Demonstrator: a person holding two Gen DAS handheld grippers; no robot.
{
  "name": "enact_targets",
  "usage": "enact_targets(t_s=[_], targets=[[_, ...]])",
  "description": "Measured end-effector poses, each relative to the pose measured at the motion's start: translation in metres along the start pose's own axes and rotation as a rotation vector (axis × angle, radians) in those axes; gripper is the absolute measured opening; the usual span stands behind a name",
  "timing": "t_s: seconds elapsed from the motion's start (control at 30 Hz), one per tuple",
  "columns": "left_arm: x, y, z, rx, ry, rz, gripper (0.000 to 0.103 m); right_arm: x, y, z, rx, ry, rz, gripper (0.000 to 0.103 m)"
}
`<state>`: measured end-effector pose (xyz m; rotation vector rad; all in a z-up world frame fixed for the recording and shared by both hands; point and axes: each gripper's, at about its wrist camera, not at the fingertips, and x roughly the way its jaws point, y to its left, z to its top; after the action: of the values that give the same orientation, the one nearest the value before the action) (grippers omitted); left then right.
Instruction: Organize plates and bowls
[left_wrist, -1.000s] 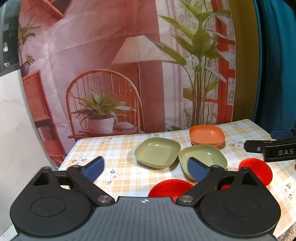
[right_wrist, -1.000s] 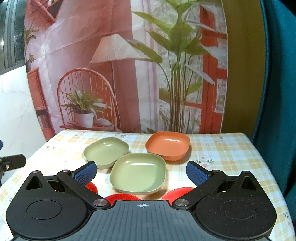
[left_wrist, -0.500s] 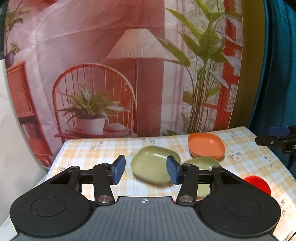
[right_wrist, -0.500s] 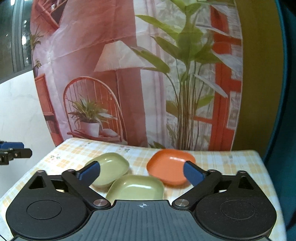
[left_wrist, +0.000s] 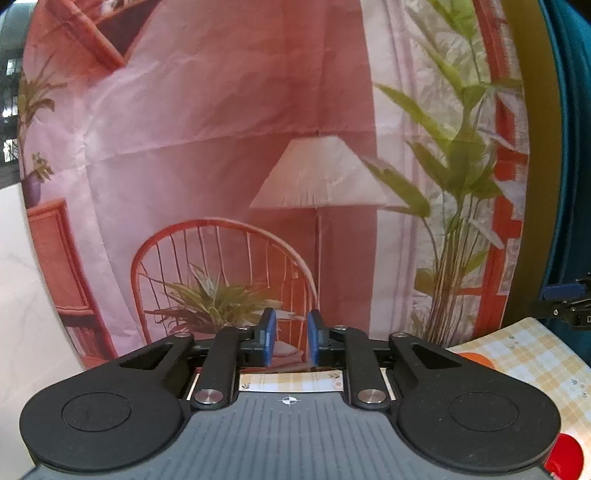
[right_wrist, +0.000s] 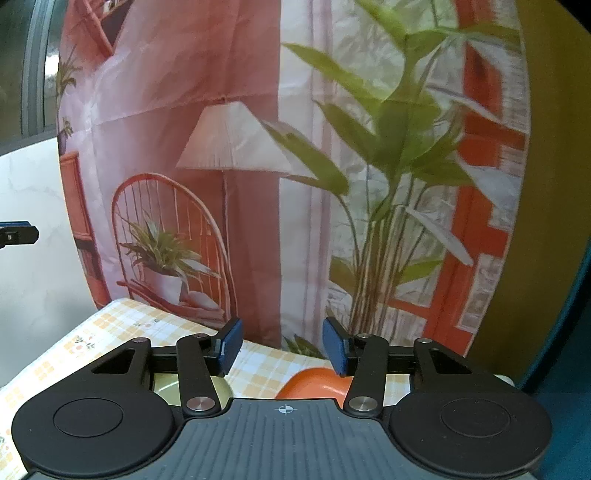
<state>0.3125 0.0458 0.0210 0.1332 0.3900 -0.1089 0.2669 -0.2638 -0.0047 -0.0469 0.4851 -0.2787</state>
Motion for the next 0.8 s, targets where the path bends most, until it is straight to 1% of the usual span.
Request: enact_targets(t_s=[0.07, 0.23, 0.3, 0.37, 0.47, 0.53, 0.6, 0.7, 0.8], targets=[[0.017, -0.001, -0.004, -0.011, 0.027, -0.019, 0.019, 0.019, -0.002, -0.003, 0.003, 0.007, -0.022, 0.044], [0.069, -0.022, -0.020, -0.042, 0.097, -0.122, 0.019, 0.058, -0.027, -0.030, 0.075, 0.056, -0.082, 0.040], [0.090, -0.038, -0.028, -0.045, 0.123, -0.167, 0.019, 0.070, -0.040, -0.045, 0.110, 0.086, -0.106, 0.038], [0.115, -0.058, -0.034, -0.061, 0.146, -0.228, 0.019, 0.082, -0.053, -0.061, 0.153, 0.118, -0.123, 0.035], [0.148, -0.089, -0.047, -0.083, 0.165, -0.287, 0.019, 0.097, -0.072, -0.084, 0.202, 0.149, -0.157, 0.033], [0.168, -0.109, -0.057, -0.100, 0.192, -0.327, 0.019, 0.105, -0.084, -0.097, 0.235, 0.161, -0.166, 0.031], [0.191, -0.127, -0.069, -0.121, 0.240, -0.362, 0.019, 0.113, -0.094, -0.107, 0.261, 0.175, -0.159, 0.030], [0.216, -0.147, -0.083, -0.131, 0.286, -0.400, 0.019, 0.125, -0.101, -0.117, 0.263, 0.202, -0.157, 0.029], [0.240, -0.165, -0.097, -0.108, 0.327, -0.400, 0.019, 0.135, -0.107, -0.126, 0.277, 0.229, -0.153, 0.029]])
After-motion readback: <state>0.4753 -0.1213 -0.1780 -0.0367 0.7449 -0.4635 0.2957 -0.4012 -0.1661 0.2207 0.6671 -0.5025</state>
